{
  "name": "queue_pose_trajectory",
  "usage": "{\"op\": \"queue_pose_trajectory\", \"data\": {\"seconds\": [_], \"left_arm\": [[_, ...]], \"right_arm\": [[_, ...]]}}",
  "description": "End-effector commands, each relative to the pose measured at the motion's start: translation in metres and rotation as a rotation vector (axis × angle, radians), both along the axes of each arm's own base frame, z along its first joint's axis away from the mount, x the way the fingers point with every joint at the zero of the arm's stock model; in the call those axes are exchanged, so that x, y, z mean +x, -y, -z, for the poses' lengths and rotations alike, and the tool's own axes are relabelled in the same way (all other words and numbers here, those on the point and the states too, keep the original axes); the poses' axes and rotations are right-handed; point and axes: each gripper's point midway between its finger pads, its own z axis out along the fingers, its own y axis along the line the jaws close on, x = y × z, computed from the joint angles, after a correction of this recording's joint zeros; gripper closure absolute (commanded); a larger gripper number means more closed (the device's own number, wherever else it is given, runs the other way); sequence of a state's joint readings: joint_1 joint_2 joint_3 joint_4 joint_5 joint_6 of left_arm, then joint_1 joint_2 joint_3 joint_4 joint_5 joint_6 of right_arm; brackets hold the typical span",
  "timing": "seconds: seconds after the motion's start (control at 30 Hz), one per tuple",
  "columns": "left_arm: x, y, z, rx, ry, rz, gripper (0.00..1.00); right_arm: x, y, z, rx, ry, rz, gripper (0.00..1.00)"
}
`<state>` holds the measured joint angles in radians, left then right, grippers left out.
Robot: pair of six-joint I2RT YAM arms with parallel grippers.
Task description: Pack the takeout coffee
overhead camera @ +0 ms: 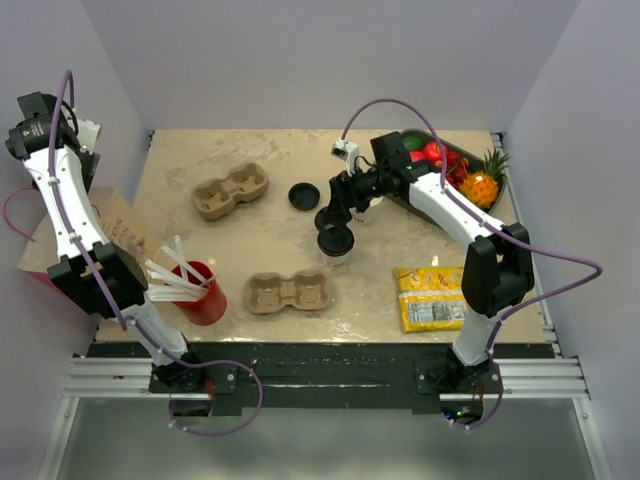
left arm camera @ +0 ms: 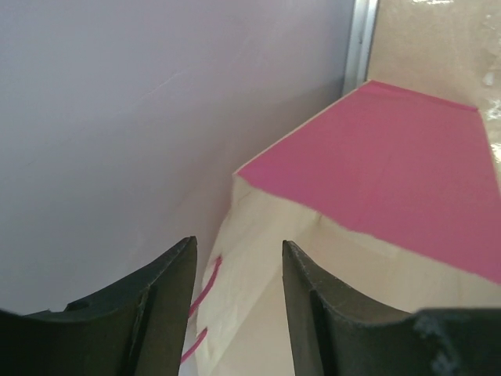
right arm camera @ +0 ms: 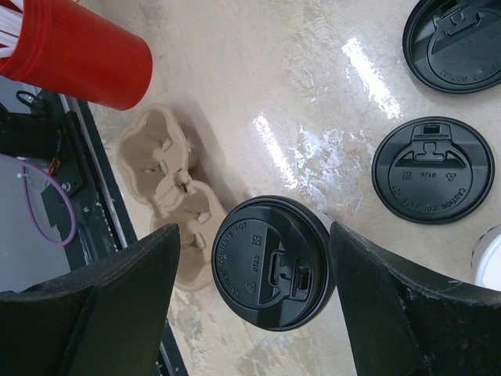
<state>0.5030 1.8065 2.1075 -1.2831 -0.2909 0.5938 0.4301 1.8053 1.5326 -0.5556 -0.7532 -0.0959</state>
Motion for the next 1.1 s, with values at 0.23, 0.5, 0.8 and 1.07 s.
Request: {"op": "queue_pose_trajectory", "data": {"seconds": [0.23,0.5,0.8,1.07], "left_arm": [[0.01,0.01,0.018,-0.089,-0.002,0.013,0.56],[0.015,0.017,0.014,-0.089,0.01,0.037,0.81],[0.031,0.076,-0.013,-0.074,0.067,0.213,1.0],[0.041,0.145,-0.013,-0.153,0.091,0.4,1.0]], "right_arm": [[0.002,-0.006,-0.018,0.048,0.032,-0.014,0.2],[0.002,-0.005,-0.017,0.047,0.032,-0.015,0.2],[0.0,-0.005,-0.023,0.052,0.049,-0.018,0.21],[0.013,-0.004,-0.041,0.038,0.134,-0.021,0.21]]}}
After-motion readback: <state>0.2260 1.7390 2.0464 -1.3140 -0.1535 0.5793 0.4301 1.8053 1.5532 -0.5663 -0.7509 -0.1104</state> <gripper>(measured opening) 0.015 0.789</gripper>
